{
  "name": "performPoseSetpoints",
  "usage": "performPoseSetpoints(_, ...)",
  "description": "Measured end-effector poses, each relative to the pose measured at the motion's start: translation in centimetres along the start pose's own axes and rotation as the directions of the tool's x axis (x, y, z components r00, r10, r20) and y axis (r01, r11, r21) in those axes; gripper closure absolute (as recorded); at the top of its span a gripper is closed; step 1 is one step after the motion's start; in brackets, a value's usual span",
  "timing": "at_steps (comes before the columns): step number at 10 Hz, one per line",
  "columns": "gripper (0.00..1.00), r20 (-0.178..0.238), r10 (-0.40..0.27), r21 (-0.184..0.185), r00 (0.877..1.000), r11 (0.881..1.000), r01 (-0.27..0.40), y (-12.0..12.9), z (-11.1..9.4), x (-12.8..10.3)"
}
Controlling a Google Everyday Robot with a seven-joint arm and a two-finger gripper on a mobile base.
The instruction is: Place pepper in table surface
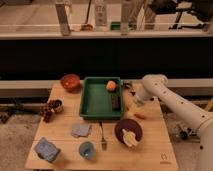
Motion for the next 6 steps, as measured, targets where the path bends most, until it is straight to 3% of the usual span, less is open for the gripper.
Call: performPoseSetpoints(6,0.22,-0.035,0.021,0.013,0.999,1.000,-0.021,-0.8,3.5,0.6)
